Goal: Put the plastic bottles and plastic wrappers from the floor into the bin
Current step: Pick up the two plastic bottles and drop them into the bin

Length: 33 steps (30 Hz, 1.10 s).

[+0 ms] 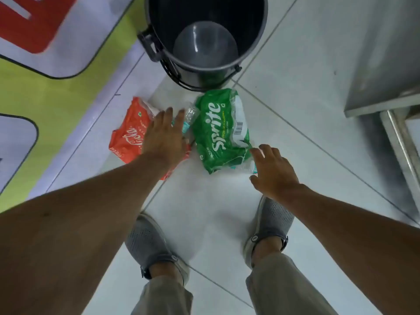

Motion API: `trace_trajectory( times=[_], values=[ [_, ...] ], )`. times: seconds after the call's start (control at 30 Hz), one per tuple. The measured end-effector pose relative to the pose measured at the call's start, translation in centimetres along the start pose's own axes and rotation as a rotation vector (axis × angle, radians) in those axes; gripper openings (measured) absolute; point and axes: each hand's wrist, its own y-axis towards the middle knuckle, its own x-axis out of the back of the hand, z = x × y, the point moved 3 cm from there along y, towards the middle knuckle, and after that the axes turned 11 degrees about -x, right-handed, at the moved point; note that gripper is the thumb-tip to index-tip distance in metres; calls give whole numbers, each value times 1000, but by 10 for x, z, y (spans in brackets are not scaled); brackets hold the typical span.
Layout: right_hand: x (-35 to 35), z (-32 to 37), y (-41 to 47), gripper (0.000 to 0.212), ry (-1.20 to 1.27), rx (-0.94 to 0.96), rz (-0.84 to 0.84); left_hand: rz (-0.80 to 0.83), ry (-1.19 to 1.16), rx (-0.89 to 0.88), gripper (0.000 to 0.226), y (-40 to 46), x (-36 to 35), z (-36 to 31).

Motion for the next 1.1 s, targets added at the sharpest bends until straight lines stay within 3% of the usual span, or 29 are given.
trace_trajectory(
  times=[0.2,0.47,0.73,0.9,1.1],
  values=[
    [-36,-8,30,66,107,-143,-11,-37,2,78,83,34,-25,6],
    [-28,-6,16,55,68,-117,28,-59,-88,93,78,19,-12,0],
    [106,-5,-70,48,85,-154,70,-46,-297,180,79,-58,100,-34],
    [208,26,-47,49,103,-52,-83,-129,-341,204,84,-63,170,-30],
    [266,87,21,50,-15,84,-296,-251,-311,178,80,-38,197,1]
  ],
)
